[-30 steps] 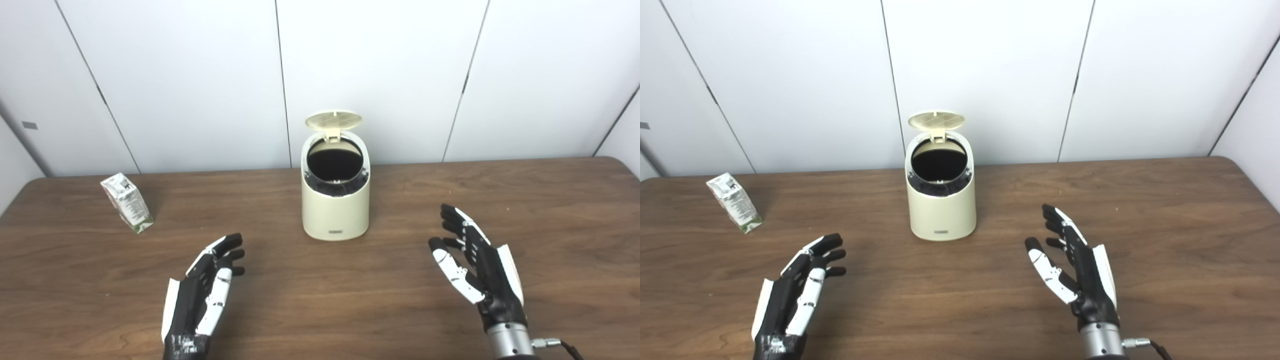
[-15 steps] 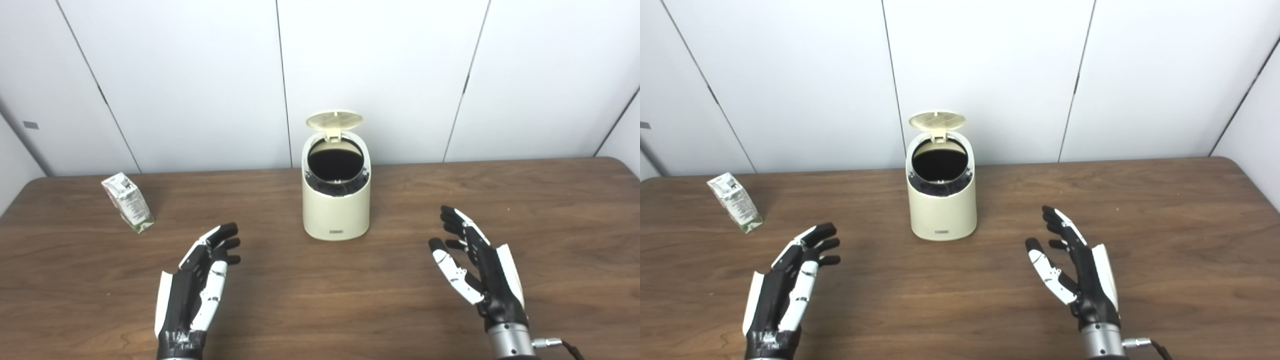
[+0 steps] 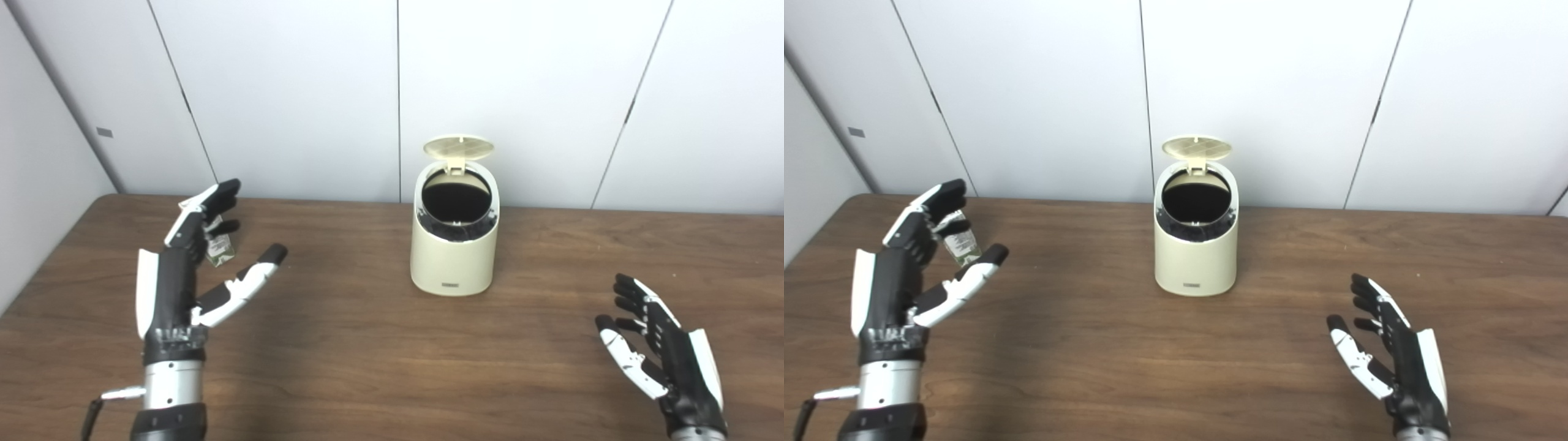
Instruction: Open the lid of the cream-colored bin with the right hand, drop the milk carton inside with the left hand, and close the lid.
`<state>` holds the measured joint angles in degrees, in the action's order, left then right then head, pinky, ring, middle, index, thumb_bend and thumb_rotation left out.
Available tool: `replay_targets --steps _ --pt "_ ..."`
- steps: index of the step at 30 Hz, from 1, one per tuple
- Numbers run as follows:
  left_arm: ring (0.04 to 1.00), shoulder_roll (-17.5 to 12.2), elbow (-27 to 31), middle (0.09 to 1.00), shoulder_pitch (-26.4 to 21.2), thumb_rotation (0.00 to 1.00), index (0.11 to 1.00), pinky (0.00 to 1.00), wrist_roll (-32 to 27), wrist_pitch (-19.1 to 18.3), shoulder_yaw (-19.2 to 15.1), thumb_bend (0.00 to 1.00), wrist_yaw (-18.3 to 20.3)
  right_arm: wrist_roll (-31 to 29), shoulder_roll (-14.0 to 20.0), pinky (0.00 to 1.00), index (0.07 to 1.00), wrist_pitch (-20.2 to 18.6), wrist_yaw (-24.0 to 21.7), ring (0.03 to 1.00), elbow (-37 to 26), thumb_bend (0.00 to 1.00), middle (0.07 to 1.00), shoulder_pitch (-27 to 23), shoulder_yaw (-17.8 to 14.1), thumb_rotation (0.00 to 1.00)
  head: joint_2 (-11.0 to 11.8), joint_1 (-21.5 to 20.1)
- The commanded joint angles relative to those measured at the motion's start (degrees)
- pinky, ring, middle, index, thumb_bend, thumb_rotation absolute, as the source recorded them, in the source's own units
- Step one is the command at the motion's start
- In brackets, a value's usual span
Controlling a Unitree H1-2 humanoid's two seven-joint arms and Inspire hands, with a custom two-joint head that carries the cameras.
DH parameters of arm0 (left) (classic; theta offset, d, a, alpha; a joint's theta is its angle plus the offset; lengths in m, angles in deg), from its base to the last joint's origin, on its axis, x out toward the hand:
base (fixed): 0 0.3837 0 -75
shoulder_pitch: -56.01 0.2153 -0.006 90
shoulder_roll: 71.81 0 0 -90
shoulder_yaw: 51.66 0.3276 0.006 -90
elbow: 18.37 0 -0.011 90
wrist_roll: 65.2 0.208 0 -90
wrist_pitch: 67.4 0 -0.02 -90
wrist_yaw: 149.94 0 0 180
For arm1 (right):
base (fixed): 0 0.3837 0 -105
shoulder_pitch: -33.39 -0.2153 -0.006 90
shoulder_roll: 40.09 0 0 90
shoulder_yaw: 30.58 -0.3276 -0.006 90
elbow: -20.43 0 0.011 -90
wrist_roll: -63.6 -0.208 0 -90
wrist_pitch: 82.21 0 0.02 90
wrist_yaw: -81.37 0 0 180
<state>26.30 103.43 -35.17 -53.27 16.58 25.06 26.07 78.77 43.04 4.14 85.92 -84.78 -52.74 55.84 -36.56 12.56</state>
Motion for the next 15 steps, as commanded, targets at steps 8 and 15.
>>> replay_targets --steps 8,15 --pt "0.818 -9.4 -1.7 0.848 -2.4 0.14 0.856 0.67 -5.0 -5.5 -7.0 0.74 1.4 -1.5 2.1 0.7 0.802 4.0 0.3 0.819 -0.7 0.13 0.829 -1.4 -1.8 0.29 0.8 4.9" --pt "0.849 -15.2 -4.7 0.867 -4.6 0.28 0.869 0.74 -2.7 -7.2 -9.6 0.87 0.7 -2.0 2.9 0.65 0.774 3.7 -0.5 0.785 -1.1 0.11 0.801 -1.5 -2.5 0.22 2.0 10.6"
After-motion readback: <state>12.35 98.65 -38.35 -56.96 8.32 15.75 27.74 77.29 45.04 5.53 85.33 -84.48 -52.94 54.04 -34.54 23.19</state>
